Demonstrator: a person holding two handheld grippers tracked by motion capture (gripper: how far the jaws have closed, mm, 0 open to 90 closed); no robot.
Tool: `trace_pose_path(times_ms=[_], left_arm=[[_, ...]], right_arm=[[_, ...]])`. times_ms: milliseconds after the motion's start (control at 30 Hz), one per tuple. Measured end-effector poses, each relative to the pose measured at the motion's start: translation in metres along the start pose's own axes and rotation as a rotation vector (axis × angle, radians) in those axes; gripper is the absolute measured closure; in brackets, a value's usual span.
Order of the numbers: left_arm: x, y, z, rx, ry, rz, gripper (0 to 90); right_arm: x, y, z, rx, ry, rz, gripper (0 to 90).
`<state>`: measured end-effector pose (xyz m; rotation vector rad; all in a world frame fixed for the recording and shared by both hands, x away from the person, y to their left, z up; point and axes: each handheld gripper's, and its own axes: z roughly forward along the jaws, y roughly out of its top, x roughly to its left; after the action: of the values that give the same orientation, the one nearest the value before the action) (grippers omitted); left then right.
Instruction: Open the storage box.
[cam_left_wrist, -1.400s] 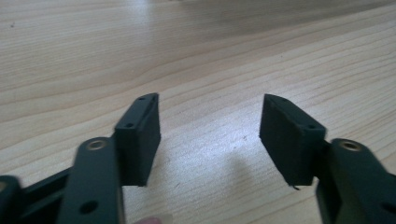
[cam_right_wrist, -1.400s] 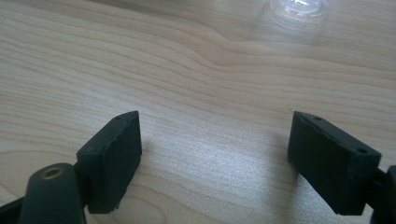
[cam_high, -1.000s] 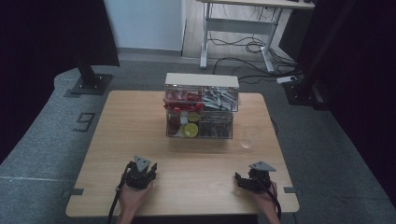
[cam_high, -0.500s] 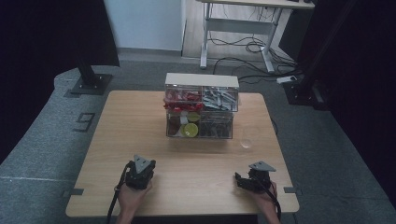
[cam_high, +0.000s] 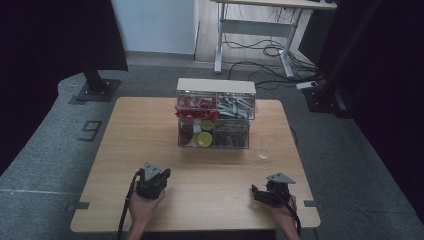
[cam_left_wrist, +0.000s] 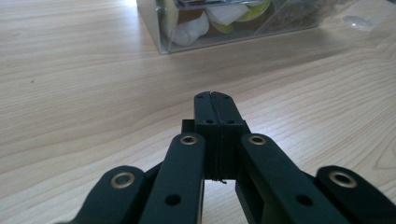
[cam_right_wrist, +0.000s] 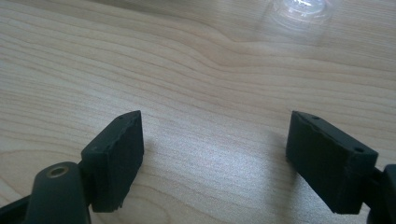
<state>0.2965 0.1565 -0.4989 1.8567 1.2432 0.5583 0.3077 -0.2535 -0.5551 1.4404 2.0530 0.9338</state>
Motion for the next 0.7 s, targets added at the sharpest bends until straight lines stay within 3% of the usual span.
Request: trace_pose_path(times_ms=[200,433,700], left_arm=[[-0.007,0.010,0.007,0.000,-0.042,-0.006,90.0],[-0.013,0.016,0.014,0.016,-0.050,0.013,89.9],[-0.016,0.030,0.016,0.014,-0.073,0.002,90.0]], right_arm=[[0.000,0.000,0.000,0.000,0.000,0.000,19.6],[0.000,0.000,0.000,0.000,0.000,0.000,19.6],[0.000,0.000,0.000,0.000,-0.002,0.001,19.5]])
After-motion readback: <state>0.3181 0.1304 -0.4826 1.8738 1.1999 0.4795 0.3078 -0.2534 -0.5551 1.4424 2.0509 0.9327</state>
